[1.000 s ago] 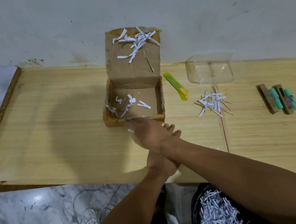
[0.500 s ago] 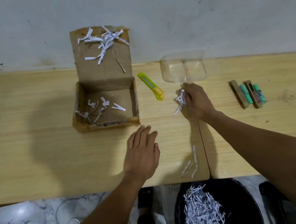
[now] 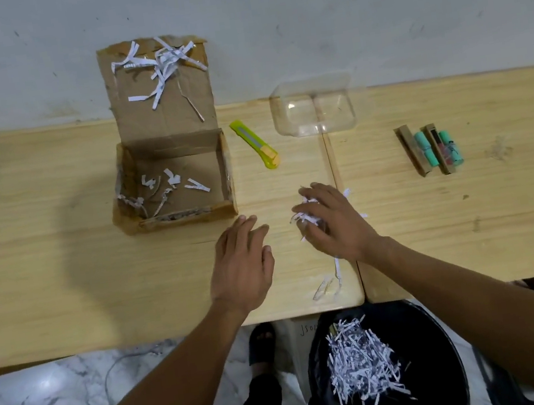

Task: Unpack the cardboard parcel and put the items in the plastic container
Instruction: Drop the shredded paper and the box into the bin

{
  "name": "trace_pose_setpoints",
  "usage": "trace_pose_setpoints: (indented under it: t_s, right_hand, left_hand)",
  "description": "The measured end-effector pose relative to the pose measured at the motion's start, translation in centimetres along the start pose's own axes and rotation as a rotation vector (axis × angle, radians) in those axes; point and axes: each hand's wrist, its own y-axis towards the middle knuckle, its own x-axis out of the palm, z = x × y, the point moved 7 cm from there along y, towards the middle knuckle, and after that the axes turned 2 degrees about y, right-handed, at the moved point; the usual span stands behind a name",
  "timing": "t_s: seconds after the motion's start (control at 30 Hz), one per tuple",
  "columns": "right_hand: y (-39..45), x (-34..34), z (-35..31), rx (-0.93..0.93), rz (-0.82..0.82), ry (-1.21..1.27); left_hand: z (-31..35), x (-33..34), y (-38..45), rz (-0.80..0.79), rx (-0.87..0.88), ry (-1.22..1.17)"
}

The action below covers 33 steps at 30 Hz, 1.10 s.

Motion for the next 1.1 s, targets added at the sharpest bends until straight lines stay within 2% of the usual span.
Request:
trace_pose_setpoints:
  t_s: [0.17,0.3,0.37,0.57,0.67,0.77,0.87,1.0,1.1]
  right_hand:
    - [-4.5,-0.7,-3.1,-0.07,-0.121,0.007]
    - [-8.1,0.7,-4.1,-0.108,-0.314,-0.174]
    - [-9.2,1.4,-4.1,-0.177,-0.352,-0.286]
    - [-10.7,2.3,-5.0,-0.452,-0.187,-0.464]
    - [-11.2,2.4,-5.2,-0.514,-0.129,-0.439]
    - [-10.5,1.4,-5.5,-0.396,-0.092,-0.332]
    - [-10.6,-0.9,-5.8,-0.211,0.016,-0.223]
    - [-14.3,-3.7,-5.4,0.037,0.133,-0.083]
    - [-18.8,-3.3,-3.1,0.281,0.076,-0.029]
  left_hand:
    - [-0.1,0.2,-0.1,0.006,-0.006,-0.038]
    - [-0.1,0.2,-0.2,0.026,0.004,-0.054]
    - [-0.1,0.2,-0.2,0.038,0.01,-0.052]
    - [0.0,0.2,-0.2,0.05,0.017,-0.014]
    - [0.0,0.3,-0.2,0.046,0.018,-0.025]
    - [-0.1,0.4,-0.2,0.054,0.019,-0.041]
    - [-0.1,0.3,-0.2,0.064,0.01,-0.059]
    - [-0.1,0.1,-0.1,0.08,0.001,-0.069]
    - [0.0,-0.2,-0.1,0.087,-0.002,-0.073]
